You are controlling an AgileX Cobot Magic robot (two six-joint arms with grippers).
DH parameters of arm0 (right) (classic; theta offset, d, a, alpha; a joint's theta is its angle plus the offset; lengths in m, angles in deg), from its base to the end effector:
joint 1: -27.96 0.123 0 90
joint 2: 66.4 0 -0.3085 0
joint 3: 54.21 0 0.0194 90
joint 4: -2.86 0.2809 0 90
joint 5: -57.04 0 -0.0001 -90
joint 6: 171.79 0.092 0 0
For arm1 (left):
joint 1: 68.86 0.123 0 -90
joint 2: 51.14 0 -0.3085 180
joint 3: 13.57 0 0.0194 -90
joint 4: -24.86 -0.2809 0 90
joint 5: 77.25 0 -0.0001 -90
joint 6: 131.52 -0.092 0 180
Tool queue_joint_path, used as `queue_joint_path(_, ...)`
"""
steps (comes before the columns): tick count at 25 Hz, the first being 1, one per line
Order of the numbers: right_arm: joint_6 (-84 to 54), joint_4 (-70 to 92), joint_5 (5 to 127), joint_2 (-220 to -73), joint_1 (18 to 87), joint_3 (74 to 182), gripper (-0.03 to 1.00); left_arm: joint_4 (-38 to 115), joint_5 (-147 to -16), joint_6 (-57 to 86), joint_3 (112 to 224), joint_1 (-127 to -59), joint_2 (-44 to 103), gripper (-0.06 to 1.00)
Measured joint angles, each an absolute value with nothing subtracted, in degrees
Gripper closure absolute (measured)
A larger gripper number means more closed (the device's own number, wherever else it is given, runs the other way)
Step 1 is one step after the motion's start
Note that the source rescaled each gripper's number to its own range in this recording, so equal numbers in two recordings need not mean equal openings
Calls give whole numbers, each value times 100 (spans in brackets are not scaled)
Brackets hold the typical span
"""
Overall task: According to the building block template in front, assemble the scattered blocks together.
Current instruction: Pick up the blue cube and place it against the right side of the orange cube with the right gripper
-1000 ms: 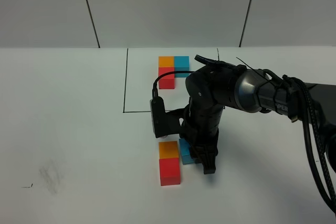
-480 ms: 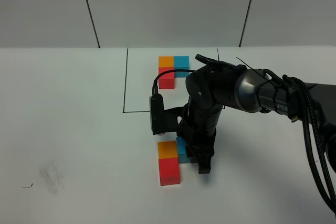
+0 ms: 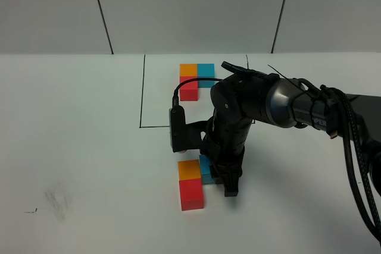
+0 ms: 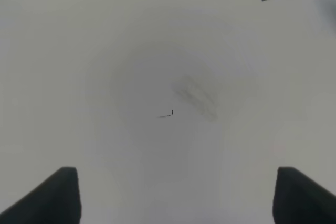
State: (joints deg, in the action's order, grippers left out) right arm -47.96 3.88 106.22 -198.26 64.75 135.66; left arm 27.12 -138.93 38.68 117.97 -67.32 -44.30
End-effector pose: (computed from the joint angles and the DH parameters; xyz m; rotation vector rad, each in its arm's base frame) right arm 0.3744 0.2815 0.1295 -2.1552 2.0685 -0.0177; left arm -0.0044 -0.0033 0.2938 0.1497 2.0364 0.0767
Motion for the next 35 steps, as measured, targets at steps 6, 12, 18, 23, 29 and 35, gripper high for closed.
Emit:
queue_joint_path(6, -4796, 388, 10672, -19826, 6475, 13566, 96, 2712, -13893, 3868, 11797, -6732, -4430, -4)
queue_joint_path(12, -4796, 388, 10775, -19826, 6475, 13566, 96, 2712, -13893, 3868, 11797, -6732, -4430, -4)
queue_joint_path(18, -4796, 504, 10770, -19826, 6475, 13566, 96, 2712, -13893, 3868, 11797, -6732, -4430, -4)
queue_joint_path(23, -4860, 607, 10691, -19885, 6475, 13566, 96, 2712, -13893, 3868, 11797, -6732, -4430, -4)
queue_joint_path(29, -4865, 664, 10485, -19947, 6475, 13566, 96, 2712, -13893, 3868, 11797, -6732, -4430, -4)
queue_joint_path(35, -4865, 676, 10466, -19997, 6475, 13566, 96, 2712, -13893, 3868, 11797, -6732, -4430, -4)
